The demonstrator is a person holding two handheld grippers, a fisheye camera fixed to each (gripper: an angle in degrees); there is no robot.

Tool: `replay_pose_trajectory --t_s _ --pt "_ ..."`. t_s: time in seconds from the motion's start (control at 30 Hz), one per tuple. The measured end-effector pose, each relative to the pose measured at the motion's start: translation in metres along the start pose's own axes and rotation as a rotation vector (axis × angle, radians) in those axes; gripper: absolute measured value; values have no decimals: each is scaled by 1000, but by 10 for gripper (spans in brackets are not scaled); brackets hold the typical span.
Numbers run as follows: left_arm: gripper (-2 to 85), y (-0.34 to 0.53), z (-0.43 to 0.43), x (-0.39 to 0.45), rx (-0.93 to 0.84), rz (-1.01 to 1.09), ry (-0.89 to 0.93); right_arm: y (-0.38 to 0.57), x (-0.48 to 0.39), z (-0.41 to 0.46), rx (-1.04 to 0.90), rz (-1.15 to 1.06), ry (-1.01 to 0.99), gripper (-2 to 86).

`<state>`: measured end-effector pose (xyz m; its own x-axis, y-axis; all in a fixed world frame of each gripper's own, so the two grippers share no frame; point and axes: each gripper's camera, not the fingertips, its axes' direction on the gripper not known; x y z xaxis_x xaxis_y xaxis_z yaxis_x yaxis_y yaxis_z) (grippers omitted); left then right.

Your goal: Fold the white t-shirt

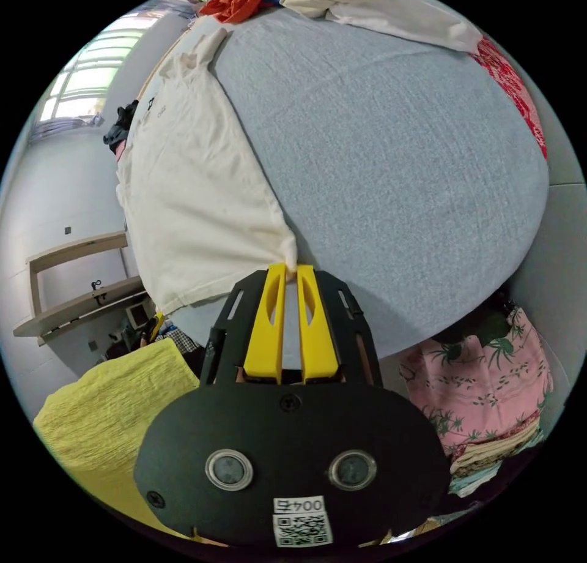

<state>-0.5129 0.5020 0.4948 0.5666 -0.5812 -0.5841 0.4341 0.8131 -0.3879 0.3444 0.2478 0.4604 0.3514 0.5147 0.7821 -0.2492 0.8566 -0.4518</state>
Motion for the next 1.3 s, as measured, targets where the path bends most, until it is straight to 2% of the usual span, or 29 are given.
replay_pose_trajectory --t_s 0.17,0.23,0.37,0.43,0.5,0.6,0.67,0.77,0.87,0.93,1.03,1.13,1.3 --pt "38 4 0 58 -5 40 -305 -16 -20 -17 40 -39 188 85" --pt "41 2 -2 96 30 125 -377 -30 -60 -27 104 -178 303 84" --pt "28 -15 27 218 32 394 -378 -62 -131 -13 85 -435 347 77" --pt "23 -22 56 277 -3 523 -392 -86 -171 15 7 -579 406 72" --pt "19 -25 92 333 -50 638 -403 -102 -189 39 -56 -645 455 62" --pt "11 -24 153 414 -120 822 -528 -120 -200 75 -161 -702 560 51" --pt "6 -23 193 459 -164 886 -561 -125 -205 76 -133 -750 576 46" --pt "4 -24 244 492 -285 904 -628 -145 -202 66 -161 -795 520 40" --pt "3 -18 266 520 -253 937 -690 -200 -186 14 -30 -723 355 35" --pt "3 -16 277 533 -251 943 -713 -265 -164 -36 80 -616 143 52" --pt "2 -18 294 553 -263 924 -737 -351 -142 -80 198 -494 -18 78" --pt "2 -23 312 573 -297 908 -763 -427 -141 -99 282 -436 12 92" --pt "2 -31 332 595 -314 880 -755 -527 -155 -94 257 -405 55 106"
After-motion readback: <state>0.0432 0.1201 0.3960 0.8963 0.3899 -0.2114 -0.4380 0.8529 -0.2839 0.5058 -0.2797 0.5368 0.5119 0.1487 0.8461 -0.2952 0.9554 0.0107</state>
